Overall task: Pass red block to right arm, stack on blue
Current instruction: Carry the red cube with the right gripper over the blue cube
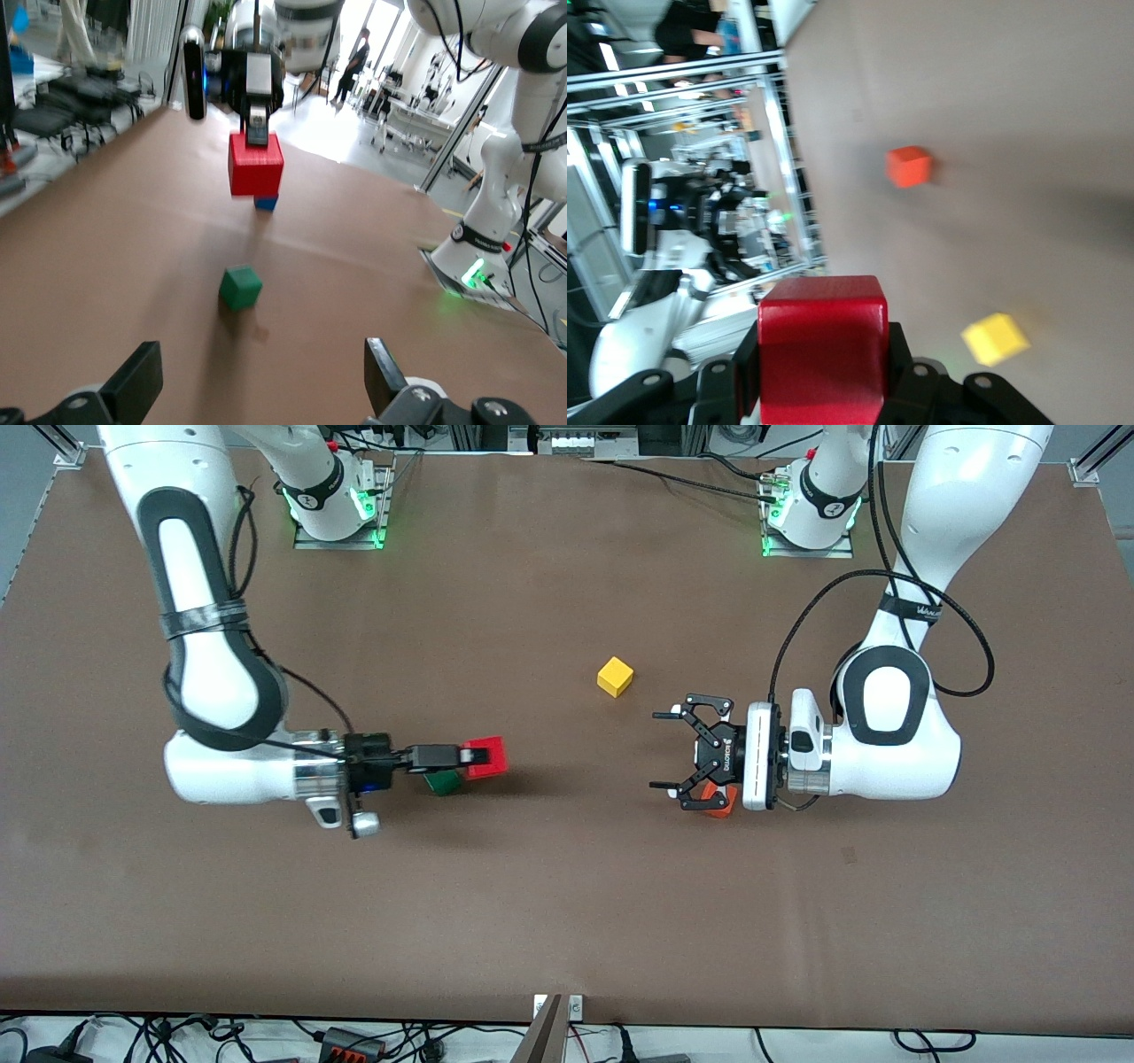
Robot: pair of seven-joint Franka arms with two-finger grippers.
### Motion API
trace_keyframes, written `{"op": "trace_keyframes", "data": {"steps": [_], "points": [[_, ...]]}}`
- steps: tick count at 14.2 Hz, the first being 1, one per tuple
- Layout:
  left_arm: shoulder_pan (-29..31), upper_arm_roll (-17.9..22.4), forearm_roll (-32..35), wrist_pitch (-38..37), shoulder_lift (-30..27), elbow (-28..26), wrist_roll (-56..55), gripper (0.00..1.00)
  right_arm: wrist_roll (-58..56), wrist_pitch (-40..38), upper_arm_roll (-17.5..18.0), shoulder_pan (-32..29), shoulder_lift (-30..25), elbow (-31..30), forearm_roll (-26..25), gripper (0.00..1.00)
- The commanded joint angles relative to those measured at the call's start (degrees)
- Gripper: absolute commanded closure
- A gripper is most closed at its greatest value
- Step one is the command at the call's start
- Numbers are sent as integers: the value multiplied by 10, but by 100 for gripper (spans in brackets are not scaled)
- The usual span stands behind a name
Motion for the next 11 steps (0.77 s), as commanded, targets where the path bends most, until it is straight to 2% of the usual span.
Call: {"op": "trace_keyframes", "data": {"steps": [1,2,3,5,7,8,11], "points": [[-8,1,91,-4,9,16,-95,0,-13,-13,6,-46,-22,-18,-124,100],[-8,2,132,-4,10,16,-129,0,-13,-12,6,-61,-23,-18,-182,100],[-8,2,203,-1,14,17,-153,0,-15,-8,5,-76,-23,-18,-247,100],[-9,3,303,-4,40,49,-184,0,-30,-7,4,-97,-23,-20,-372,100],[-8,1,405,-18,48,70,-252,0,-30,-9,-21,-99,-28,-21,-481,100],[-7,2,444,-35,47,76,-281,0,-30,-9,-26,-99,-36,-32,-513,100],[9,21,497,-41,43,82,-321,0,-27,-5,-69,-97,-59,-67,-595,100]]}}
